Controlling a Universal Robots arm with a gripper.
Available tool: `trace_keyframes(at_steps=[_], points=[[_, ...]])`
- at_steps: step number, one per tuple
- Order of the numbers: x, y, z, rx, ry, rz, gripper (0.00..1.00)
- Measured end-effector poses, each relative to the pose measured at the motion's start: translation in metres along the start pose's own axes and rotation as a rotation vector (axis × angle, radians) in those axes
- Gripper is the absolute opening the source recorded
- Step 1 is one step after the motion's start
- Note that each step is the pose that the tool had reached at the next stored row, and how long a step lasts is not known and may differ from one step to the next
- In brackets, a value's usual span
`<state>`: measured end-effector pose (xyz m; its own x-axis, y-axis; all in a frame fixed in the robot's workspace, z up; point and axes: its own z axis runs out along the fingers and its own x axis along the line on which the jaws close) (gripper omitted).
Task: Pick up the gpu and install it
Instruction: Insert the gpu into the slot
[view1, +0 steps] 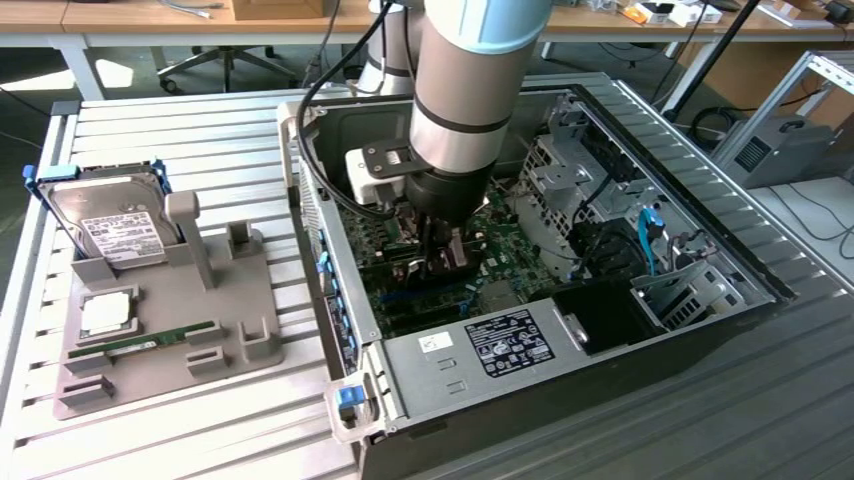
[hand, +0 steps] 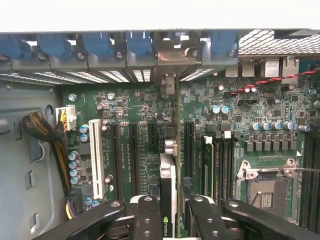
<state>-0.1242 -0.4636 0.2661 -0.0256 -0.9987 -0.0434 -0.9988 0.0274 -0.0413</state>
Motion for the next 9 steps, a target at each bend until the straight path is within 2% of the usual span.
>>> trace_keyframes(at_steps=[9], points=[[0.0001, 0.0009, 0.0019, 0.0001, -0.0005, 0.0, 0.27]])
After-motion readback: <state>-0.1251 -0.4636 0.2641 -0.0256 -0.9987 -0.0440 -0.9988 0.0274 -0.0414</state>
